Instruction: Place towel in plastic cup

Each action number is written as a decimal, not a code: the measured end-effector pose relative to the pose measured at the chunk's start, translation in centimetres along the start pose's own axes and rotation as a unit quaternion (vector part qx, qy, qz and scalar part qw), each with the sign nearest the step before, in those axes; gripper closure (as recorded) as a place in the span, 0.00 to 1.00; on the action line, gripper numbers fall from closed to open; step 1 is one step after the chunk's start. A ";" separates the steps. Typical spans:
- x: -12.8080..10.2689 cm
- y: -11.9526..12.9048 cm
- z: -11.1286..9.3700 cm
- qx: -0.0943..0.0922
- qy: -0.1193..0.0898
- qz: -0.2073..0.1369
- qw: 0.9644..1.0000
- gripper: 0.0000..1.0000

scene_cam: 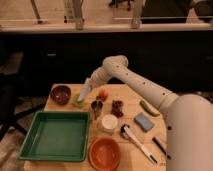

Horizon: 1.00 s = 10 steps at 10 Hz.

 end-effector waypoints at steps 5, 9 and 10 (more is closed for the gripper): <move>-0.8 -3.9 1.9 0.015 -0.020 -0.045 0.999 1.00; -1.2 -5.1 2.4 0.025 -0.033 -0.069 0.997 1.00; -1.5 -5.2 2.5 0.027 -0.037 -0.071 0.996 1.00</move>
